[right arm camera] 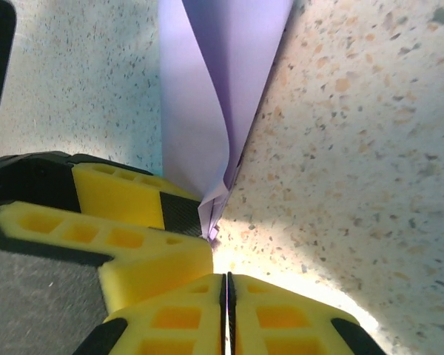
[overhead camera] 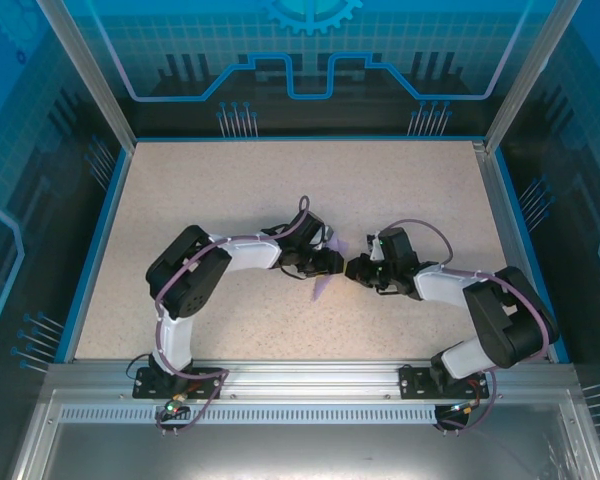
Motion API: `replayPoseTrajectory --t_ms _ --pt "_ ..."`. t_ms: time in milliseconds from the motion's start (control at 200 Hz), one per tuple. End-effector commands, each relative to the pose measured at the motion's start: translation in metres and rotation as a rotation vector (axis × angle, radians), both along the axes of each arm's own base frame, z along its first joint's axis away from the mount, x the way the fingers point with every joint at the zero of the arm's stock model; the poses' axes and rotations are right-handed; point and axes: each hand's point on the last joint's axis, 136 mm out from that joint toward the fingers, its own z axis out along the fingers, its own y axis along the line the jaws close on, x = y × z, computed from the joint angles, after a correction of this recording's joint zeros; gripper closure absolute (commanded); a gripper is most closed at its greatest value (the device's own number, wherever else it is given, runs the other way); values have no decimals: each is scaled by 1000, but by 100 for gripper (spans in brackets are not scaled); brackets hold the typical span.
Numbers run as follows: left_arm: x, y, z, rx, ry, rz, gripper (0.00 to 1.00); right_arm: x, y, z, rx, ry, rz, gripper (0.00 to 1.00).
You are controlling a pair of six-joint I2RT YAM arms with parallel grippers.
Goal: Fold a paper plane with a square sheet of paper (pick it up from the middle)
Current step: Fold the wing for the fifth time at the center of the table.
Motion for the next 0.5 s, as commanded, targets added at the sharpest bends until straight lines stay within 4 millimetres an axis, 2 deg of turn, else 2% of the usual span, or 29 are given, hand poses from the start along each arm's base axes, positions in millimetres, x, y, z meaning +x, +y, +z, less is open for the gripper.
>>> replayPoseTrajectory --t_ms 0,305,495 --pt "-12 4 -10 14 -10 -45 52 3 -5 3 7 -5 0 89" --pt "-17 -6 14 -90 -76 -110 52 19 -14 7 62 -3 -35 91" --pt "-20 -5 14 -88 -86 -138 61 28 -17 13 82 0 -31 92"
